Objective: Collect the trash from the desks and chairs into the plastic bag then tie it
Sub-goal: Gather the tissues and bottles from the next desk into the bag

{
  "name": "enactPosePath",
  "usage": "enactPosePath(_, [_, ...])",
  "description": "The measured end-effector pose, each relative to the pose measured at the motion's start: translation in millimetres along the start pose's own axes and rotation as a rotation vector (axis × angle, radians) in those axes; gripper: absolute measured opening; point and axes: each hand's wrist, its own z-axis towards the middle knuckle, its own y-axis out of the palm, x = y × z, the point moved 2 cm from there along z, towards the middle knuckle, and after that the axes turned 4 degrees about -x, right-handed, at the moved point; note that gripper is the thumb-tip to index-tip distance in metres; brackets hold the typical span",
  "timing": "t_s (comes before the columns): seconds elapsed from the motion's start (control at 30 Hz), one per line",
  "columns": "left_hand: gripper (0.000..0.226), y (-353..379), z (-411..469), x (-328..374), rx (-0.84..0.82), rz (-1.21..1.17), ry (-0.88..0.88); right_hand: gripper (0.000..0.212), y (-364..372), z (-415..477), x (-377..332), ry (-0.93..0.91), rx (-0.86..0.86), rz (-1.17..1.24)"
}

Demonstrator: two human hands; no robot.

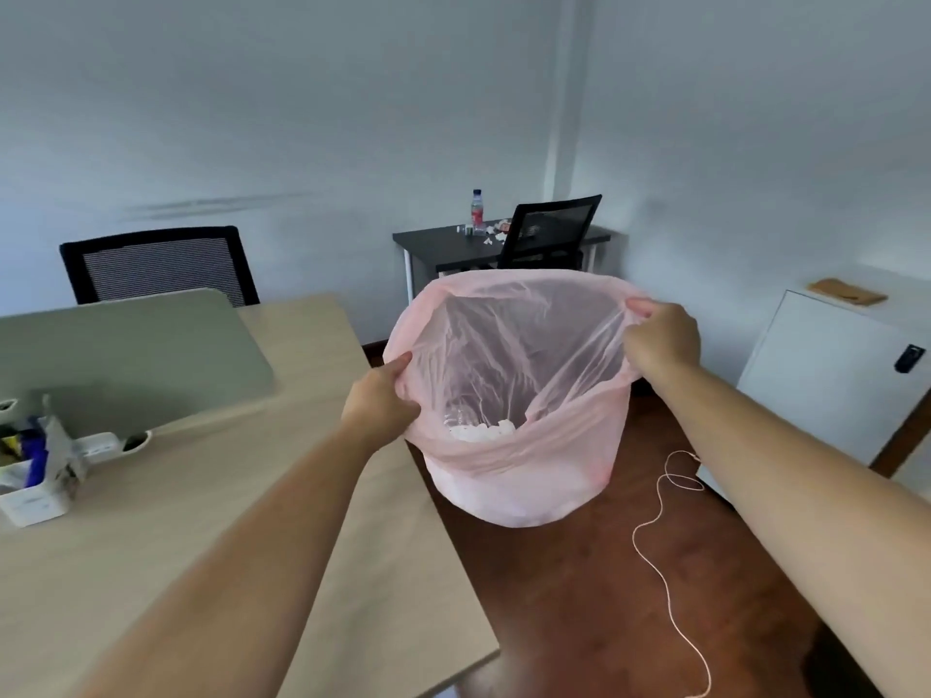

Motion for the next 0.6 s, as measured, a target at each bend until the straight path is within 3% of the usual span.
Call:
enactPosePath(0.3, [0.072, 75.7, 132.9, 31.8, -0.010, 0.055, -0.006, 0.057, 44.7, 146.4, 58.9, 0.005, -0.056, -0.037])
enactPosePath(0.6, [0.073, 112.0, 280.3, 37.7, 0.091, 0.018, -0.170, 0.061, 126.3, 325.0, 60.6, -0.115, -0.278, -0.125])
